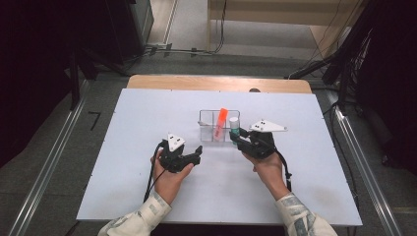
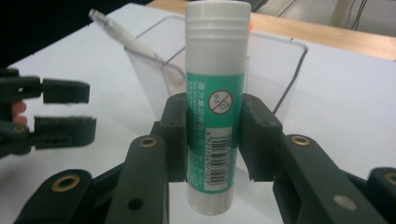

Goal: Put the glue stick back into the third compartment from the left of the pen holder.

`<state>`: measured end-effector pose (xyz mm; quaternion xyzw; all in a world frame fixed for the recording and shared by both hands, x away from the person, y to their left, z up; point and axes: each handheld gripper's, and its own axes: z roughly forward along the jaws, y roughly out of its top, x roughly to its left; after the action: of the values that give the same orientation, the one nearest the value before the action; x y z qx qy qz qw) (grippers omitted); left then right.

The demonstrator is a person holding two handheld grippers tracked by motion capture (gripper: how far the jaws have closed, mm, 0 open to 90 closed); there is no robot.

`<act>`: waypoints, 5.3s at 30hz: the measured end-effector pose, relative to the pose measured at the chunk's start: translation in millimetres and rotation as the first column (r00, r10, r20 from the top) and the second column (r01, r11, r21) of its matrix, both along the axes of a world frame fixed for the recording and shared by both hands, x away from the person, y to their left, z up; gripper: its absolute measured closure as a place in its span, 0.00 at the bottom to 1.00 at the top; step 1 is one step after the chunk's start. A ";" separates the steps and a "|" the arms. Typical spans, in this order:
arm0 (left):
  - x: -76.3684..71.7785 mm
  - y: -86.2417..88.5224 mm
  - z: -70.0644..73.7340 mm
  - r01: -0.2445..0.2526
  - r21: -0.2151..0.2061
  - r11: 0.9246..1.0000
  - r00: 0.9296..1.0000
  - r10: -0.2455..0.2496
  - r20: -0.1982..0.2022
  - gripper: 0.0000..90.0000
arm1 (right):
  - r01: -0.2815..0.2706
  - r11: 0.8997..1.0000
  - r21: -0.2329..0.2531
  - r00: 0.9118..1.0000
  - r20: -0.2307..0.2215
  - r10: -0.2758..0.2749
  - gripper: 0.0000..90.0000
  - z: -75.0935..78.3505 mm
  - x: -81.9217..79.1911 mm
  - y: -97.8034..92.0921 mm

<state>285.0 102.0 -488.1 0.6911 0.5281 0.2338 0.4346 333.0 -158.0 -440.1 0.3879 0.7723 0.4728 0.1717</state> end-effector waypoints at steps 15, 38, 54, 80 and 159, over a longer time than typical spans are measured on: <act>0.0 1.8 0.9 -0.006 -0.013 1.000 1.000 0.006 -0.003 0.32 | 0.036 0.999 0.039 0.999 0.021 -0.037 0.71 11.2 20.3 1.9; 0.3 3.0 1.5 -0.005 -0.021 1.000 1.000 0.005 -0.002 0.32 | 0.072 0.994 0.084 0.997 0.014 -0.073 0.71 11.1 48.3 10.1; 0.5 4.1 1.4 -0.006 -0.025 1.000 1.000 0.006 -0.003 0.32 | 0.080 0.995 0.060 0.997 -0.012 -0.080 0.71 -4.1 56.6 17.2; 1.2 5.1 0.6 -0.011 -0.028 1.000 1.000 0.011 -0.009 0.32 | 0.064 0.997 0.040 0.998 -0.017 -0.063 0.57 -7.5 49.9 12.8; -4.9 53.5 0.1 -0.117 -0.051 0.992 0.993 0.116 -0.017 0.31 | 0.138 0.984 -0.111 0.989 -0.047 -0.144 0.17 -28.2 -25.9 -80.0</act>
<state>280.1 155.4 -487.9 0.6492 0.5764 0.2399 0.4345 307.1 -238.1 -468.3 0.4446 0.7717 0.4065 0.2039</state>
